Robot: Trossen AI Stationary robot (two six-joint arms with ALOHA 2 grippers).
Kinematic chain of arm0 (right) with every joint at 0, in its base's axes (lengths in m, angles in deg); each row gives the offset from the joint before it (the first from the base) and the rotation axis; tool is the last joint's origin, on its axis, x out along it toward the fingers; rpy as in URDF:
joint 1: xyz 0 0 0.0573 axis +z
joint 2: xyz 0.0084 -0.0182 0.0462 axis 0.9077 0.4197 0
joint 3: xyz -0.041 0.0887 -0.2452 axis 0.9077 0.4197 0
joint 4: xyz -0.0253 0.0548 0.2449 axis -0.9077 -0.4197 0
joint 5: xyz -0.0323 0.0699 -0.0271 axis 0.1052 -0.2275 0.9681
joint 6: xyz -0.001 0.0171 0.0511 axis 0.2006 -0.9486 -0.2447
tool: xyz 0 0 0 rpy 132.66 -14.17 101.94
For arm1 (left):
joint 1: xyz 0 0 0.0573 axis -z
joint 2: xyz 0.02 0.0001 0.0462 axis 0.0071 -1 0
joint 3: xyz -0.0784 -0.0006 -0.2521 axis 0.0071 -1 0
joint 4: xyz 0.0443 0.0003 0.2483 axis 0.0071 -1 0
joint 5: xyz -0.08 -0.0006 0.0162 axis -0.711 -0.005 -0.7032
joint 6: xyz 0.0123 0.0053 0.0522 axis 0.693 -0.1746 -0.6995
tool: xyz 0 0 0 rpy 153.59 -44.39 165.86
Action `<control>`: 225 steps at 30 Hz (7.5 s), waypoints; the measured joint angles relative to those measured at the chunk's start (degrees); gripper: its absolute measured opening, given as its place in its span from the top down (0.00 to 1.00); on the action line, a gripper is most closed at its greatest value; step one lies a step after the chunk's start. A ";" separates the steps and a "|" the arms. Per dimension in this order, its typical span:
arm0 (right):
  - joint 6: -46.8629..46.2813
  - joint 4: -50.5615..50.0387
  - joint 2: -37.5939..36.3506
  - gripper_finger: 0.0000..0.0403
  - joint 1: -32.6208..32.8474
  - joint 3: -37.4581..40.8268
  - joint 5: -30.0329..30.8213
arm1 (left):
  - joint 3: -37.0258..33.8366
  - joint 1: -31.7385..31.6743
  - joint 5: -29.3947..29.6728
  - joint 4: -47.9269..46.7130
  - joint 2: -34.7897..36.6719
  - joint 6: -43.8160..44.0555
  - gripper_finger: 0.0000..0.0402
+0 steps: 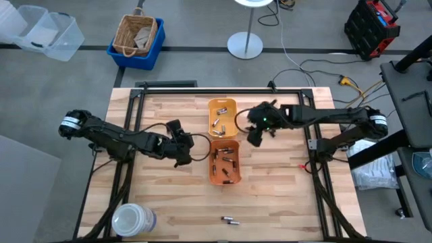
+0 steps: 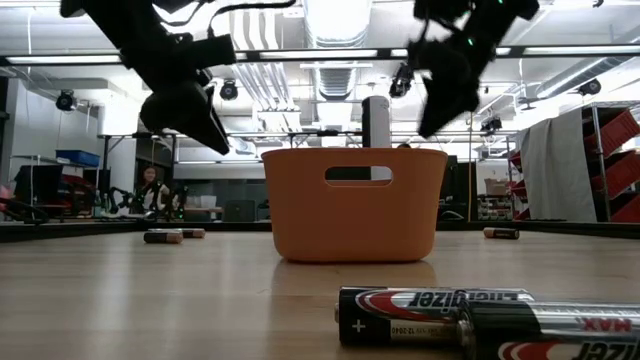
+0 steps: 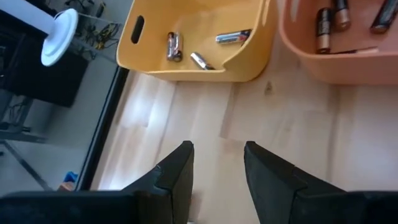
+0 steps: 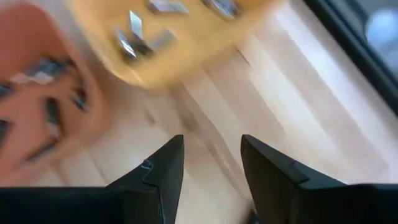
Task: Sort batteries
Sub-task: Put the black battery into the orange bin, then put the silver battery into the yellow bin
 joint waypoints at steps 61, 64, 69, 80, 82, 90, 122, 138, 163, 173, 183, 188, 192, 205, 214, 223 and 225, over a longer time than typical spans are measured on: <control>-10.23 -0.37 11.92 0.61 -11.79 14.45 -4.86 | 5.16 -4.59 -3.93 -1.87 0.31 -10.06 0.69; -11.17 -1.55 10.55 0.59 -11.58 14.06 -4.83 | 5.16 -4.60 -3.91 -1.87 0.31 -10.06 0.69; -15.73 -6.53 8.63 0.60 -11.59 13.85 -4.33 | 5.16 -4.66 -3.91 -1.85 0.31 -10.06 0.69; -17.46 -0.58 14.04 0.60 -11.59 15.36 -2.55 | 5.16 -4.66 -3.91 -1.65 0.31 -10.06 0.69; -17.31 -0.41 15.53 0.61 -11.58 15.28 -2.47 | 5.16 -4.66 -3.91 -1.67 0.31 -10.06 0.69; -15.13 0.33 19.68 0.73 -11.44 15.39 -2.77 | 5.16 -4.66 -3.93 -1.72 0.31 -10.06 0.69; 1.81 28.46 -4.13 0.91 -1.87 17.77 -12.22 | 5.57 -4.59 -3.93 -2.47 2.01 -10.02 0.69; 14.11 96.81 16.44 0.91 10.94 31.50 -24.24 | 5.55 -4.55 -3.87 -4.39 5.44 -7.26 0.69; 12.25 94.90 25.62 0.89 10.90 25.12 -24.16 | 5.34 -4.54 -3.93 -4.36 5.38 -7.22 0.69; 12.27 94.53 25.62 0.86 10.90 25.12 -24.13 | 5.25 -4.55 -3.97 -4.32 5.37 -7.22 0.69; 12.27 94.21 25.62 0.82 10.90 25.12 -24.13 | 5.21 -4.55 -4.00 -4.29 5.35 -7.22 0.69; 12.27 94.05 25.59 0.80 10.90 25.12 -24.12 | 5.14 -4.53 -4.00 -4.30 5.35 -7.21 0.69; 12.27 94.01 25.59 0.80 10.90 25.12 -24.11 | 5.14 -4.54 -4.02 -4.30 5.33 -7.21 0.69; 12.33 93.84 25.17 0.85 10.90 25.13 -24.11 | 5.14 -4.55 -4.04 -4.30 5.33 -7.20 0.69; 12.62 83.92 18.34 0.84 10.90 25.14 -18.95 | 5.14 -4.55 -4.09 -4.29 5.33 -7.18 0.69; 12.06 65.73 7.00 0.85 10.85 25.14 -8.89 | 5.14 -4.55 -4.09 -4.27 5.33 -6.42 0.69; 11.41 62.44 4.38 0.85 10.76 25.14 -6.24 | 5.14 -4.53 -4.07 -4.32 5.33 -5.73 0.69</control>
